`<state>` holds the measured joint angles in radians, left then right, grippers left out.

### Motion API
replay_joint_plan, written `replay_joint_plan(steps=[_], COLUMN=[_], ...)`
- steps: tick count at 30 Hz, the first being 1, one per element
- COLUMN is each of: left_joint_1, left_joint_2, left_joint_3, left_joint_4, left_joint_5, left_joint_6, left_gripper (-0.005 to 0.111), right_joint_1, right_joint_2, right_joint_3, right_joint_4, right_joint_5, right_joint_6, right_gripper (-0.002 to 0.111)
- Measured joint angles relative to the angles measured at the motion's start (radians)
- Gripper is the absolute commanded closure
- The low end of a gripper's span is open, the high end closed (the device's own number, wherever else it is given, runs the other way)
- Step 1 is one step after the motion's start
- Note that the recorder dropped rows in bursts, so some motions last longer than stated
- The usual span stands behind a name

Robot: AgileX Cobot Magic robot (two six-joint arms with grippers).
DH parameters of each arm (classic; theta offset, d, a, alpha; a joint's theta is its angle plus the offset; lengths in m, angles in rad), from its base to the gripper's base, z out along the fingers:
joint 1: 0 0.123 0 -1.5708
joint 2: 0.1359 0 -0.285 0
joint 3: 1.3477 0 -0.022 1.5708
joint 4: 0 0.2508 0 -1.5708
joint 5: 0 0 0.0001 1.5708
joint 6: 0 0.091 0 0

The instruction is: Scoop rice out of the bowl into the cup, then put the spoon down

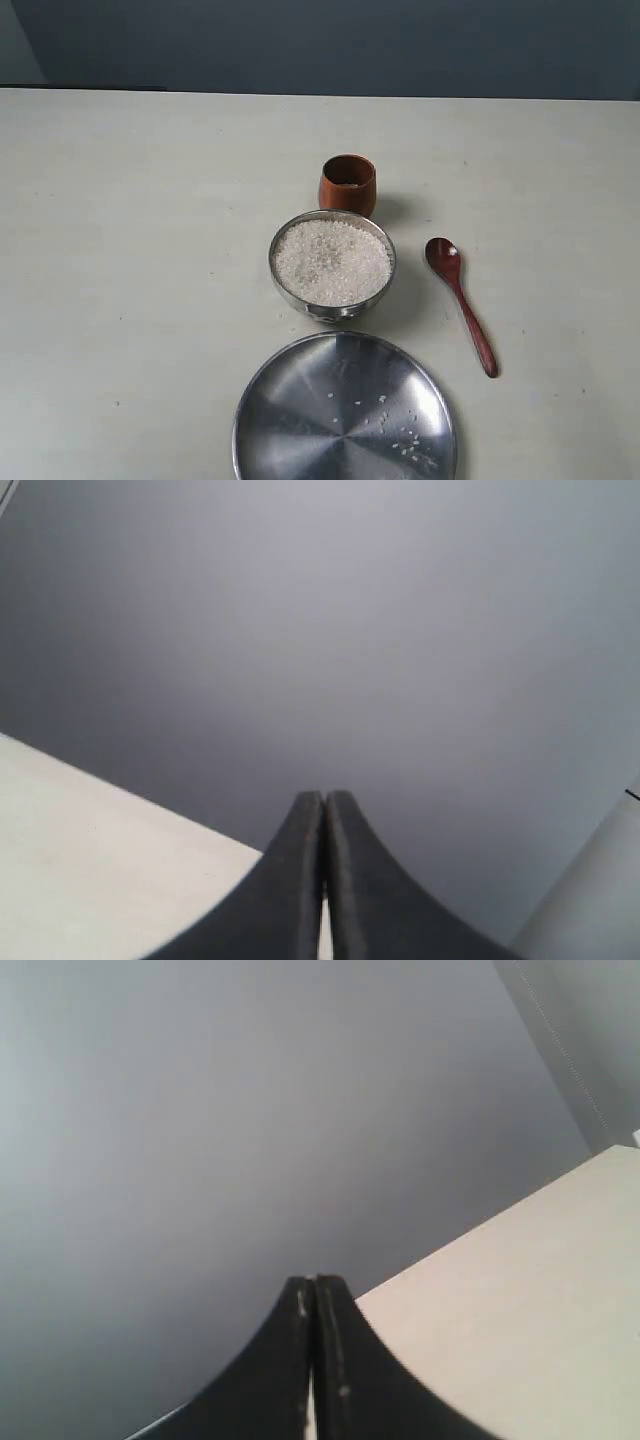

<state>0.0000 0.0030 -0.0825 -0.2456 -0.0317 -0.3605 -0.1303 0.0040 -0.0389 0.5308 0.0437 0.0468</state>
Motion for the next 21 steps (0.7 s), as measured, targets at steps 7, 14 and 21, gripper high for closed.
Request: replay_joint_plan(steps=[7,14,21], left_joint_1=[0.0,0.0,-0.002], left_joint_2=[-0.002,0.058,0.269], left_joint_3=[-0.225,-0.399,-0.488], left_joint_4=[0.088,0.005,-0.283], left_joint_5=[0.189,0.48,0.621], left_joint_6=[0.028,0.213,0.517], left_gripper=[0.106,0.106,0.106], right_joint_1=[0.0,0.006,0.085], right_joint_2=[-0.002,0.088,0.27], right_joint_3=[-0.216,-0.394,-0.483], right_joint_4=[0.004,-0.068,-0.111], right_joint_5=[0.049,0.253,0.401], right_joint_6=[-0.004,-0.008,-0.047], right_gripper=[0.108,0.108,0.108])
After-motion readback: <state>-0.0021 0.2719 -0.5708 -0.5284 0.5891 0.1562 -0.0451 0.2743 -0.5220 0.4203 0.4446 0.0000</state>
